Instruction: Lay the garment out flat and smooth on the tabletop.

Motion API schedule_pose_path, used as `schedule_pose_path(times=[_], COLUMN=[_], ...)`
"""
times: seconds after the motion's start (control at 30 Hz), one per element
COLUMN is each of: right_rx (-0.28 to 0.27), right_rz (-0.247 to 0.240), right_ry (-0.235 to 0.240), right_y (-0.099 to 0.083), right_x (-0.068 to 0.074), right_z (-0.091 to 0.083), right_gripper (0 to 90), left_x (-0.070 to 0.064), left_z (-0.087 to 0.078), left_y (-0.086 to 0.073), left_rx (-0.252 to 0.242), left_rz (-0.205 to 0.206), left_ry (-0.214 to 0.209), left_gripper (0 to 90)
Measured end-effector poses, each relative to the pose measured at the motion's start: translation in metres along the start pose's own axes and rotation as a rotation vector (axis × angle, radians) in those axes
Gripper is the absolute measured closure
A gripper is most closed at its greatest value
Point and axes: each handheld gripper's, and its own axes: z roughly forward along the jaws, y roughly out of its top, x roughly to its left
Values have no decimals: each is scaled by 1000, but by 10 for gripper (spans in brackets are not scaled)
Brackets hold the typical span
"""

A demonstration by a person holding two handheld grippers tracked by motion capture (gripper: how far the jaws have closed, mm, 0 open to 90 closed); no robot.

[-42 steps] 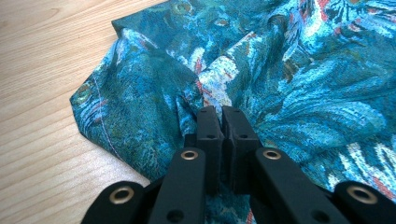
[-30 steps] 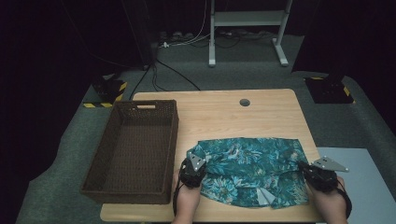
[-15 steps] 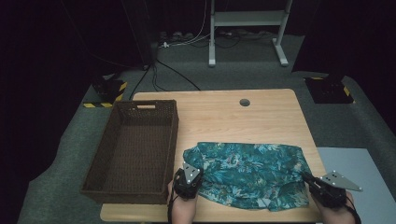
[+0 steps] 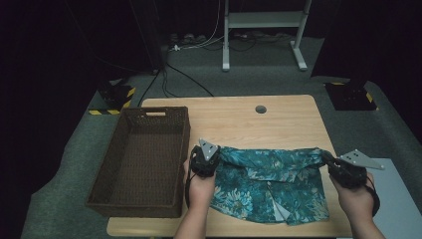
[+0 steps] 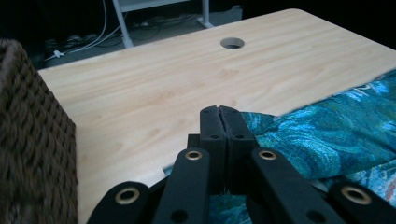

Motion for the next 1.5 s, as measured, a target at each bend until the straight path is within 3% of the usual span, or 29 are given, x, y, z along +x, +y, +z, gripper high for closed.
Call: schedule_pose_path(times=[0.2, 0.27, 0.33, 0.6, 0.77, 1.17, 1.5], right_rx=[41, 84, 129, 235, 261, 255, 250], right_rz=[-5, 0, -2, 14, 34, 30, 14], right_ry=[-13, -16, -14, -5, -3, 17, 42], right_y=[4, -1, -9, -35, -44, -50, -64], right_x=[-8, -9, -8, -6, -5, -3, 7], right_z=[30, 42, 54, 78, 85, 76, 48], right_gripper=[858, 858, 859, 858, 858, 857, 856], left_x=[12, 11, 9, 9, 9, 2, -13], left_z=[37, 50, 58, 76, 82, 65, 37], left_y=[-3, -11, -19, -40, -51, -63, -78], left_rx=[78, 133, 169, 233, 265, 244, 248], left_rz=[-8, 31, 38, 7, 0, -13, 39], left_ry=[29, 36, 33, 18, 10, 0, 4], left_gripper=[881, 879, 878, 876, 868, 868, 865])
